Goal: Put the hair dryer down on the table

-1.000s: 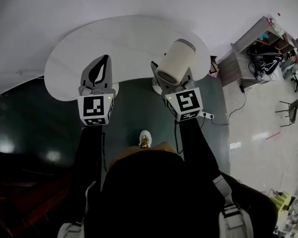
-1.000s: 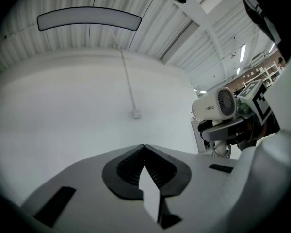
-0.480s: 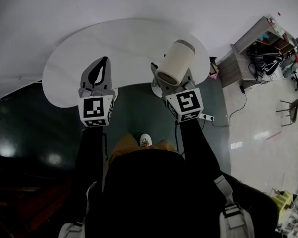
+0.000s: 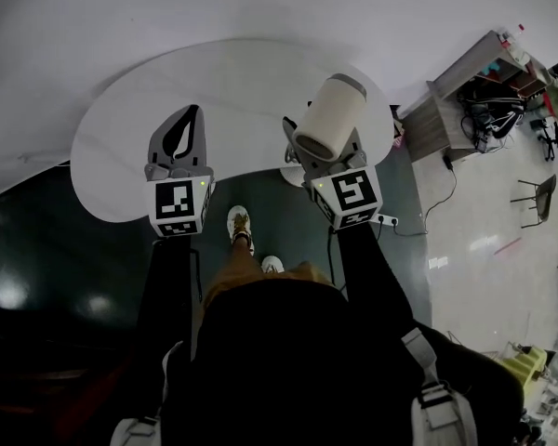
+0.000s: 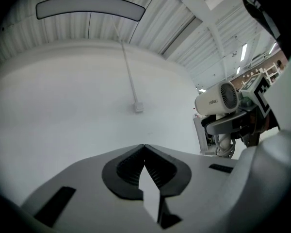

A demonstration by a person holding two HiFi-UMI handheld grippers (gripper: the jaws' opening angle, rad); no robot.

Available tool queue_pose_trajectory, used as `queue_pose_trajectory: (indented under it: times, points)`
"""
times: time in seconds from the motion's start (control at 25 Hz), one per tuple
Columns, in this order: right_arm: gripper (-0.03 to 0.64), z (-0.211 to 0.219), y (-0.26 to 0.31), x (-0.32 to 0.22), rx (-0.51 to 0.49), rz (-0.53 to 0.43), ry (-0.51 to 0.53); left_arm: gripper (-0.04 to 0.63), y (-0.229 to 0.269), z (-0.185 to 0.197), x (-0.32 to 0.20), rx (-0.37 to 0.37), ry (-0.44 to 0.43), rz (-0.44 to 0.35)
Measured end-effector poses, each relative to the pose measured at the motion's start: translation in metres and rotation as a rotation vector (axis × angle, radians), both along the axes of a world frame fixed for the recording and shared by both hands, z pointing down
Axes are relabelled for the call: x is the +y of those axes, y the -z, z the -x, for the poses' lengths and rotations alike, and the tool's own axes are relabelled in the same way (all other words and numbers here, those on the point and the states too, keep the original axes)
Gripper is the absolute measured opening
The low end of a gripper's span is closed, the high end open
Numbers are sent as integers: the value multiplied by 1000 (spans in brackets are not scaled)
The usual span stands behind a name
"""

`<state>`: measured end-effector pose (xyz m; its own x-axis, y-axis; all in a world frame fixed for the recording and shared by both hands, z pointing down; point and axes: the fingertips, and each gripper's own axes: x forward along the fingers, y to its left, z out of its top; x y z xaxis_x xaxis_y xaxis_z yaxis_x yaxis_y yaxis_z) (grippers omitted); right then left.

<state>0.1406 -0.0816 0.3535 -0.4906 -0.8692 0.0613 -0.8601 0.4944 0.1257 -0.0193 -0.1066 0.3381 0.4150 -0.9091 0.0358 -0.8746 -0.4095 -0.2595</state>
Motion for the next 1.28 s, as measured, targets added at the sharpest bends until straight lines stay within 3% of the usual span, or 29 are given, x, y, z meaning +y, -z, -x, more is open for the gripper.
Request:
queue_pose_trajectory:
  times: [0.44, 0.56, 0.84, 1.0, 1.28]
  points:
    - [210, 16, -5, -105, 31, 44, -69, 14, -4, 14, -114, 16, -77, 15]
    - [210, 20, -4, -127, 35, 51, -86, 14, 1, 16, -142, 52, -91, 19]
    - [212, 23, -1, -160, 40, 58, -141, 14, 1, 17, -181, 62, -147, 8]
    - [212, 27, -2, -176, 43, 61, -159, 14, 8, 17, -196, 103, -167, 26]
    - [212, 38, -10, -194, 46, 79, -167, 14, 2, 33, -216, 89, -166, 10]
